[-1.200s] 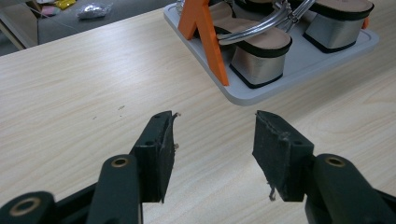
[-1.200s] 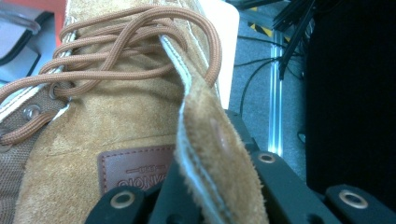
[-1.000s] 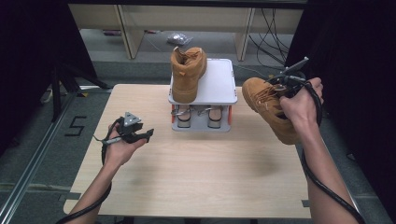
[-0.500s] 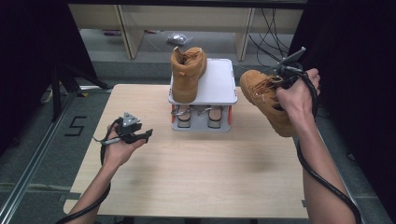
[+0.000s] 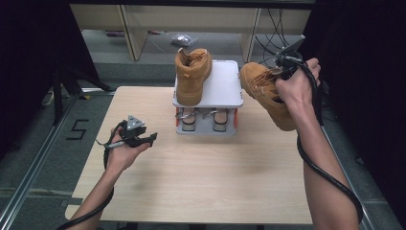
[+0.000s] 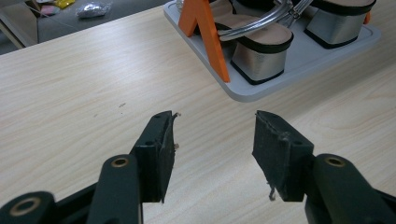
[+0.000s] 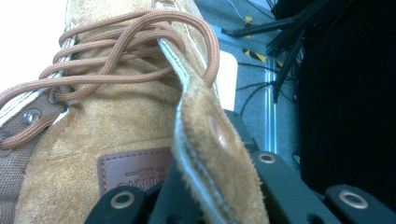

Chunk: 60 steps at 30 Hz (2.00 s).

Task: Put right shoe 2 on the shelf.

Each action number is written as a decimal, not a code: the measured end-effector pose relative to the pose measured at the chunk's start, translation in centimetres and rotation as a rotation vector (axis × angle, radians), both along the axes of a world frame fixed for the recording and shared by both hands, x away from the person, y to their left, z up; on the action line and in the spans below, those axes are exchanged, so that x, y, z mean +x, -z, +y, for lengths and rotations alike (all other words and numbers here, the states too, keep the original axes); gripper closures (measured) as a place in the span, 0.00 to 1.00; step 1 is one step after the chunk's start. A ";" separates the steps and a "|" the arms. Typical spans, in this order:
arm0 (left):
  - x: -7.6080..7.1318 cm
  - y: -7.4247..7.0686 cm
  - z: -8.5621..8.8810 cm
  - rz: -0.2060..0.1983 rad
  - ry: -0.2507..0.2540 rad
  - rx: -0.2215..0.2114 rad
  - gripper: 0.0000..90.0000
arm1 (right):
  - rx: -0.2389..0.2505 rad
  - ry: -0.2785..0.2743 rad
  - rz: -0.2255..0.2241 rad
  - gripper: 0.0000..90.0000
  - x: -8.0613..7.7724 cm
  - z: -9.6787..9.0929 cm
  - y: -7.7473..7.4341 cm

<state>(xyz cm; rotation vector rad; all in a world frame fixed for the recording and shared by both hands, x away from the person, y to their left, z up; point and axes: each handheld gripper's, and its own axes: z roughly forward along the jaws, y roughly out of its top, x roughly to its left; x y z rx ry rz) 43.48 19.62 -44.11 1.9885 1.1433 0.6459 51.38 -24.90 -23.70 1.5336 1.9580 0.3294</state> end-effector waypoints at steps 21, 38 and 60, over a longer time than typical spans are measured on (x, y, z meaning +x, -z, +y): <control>-0.2 0.2 0.3 -0.011 -0.018 -0.026 0.53 | 0.001 -0.027 -0.007 0.97 2.3 4.3 -1.5; -0.3 0.3 1.0 -0.004 -0.010 -0.011 0.53 | 0.028 -0.027 0.019 0.97 4.5 7.3 -1.2; -0.3 0.5 0.8 -0.009 -0.022 -0.031 0.53 | 0.086 -0.006 0.040 0.97 6.5 8.3 -1.8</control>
